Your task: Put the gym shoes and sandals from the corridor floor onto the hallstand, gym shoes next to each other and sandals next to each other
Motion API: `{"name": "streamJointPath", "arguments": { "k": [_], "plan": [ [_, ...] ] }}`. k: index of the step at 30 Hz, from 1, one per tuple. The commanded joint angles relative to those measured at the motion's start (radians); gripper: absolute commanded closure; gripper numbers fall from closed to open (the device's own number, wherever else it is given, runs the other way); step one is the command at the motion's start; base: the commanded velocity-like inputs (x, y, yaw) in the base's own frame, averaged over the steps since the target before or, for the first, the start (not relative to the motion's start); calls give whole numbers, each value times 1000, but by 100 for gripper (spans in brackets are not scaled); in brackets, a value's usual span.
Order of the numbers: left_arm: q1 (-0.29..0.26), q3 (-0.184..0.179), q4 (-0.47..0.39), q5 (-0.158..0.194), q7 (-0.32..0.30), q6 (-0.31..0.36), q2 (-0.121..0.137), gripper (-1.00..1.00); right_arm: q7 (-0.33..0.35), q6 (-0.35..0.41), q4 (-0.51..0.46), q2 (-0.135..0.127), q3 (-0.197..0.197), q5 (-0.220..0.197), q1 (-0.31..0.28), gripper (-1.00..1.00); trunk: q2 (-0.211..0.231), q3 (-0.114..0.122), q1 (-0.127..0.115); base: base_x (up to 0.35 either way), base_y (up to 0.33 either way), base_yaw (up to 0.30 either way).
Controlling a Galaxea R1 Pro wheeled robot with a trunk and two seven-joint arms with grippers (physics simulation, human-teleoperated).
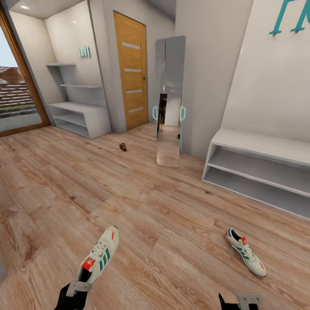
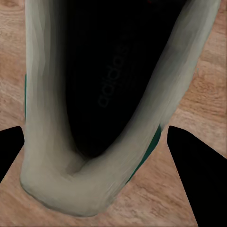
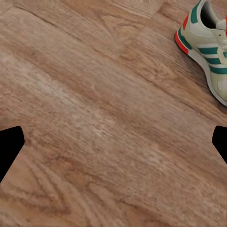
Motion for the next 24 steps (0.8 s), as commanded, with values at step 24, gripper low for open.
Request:
{"name": "streamJointPath", "arguments": {
  "k": [24],
  "plan": [
    [2,10,1,-1,-8,-4,0,100,7,-3,2,6,-5,10,0,-100,0,-1,0,298,134,124]
  ]
}}
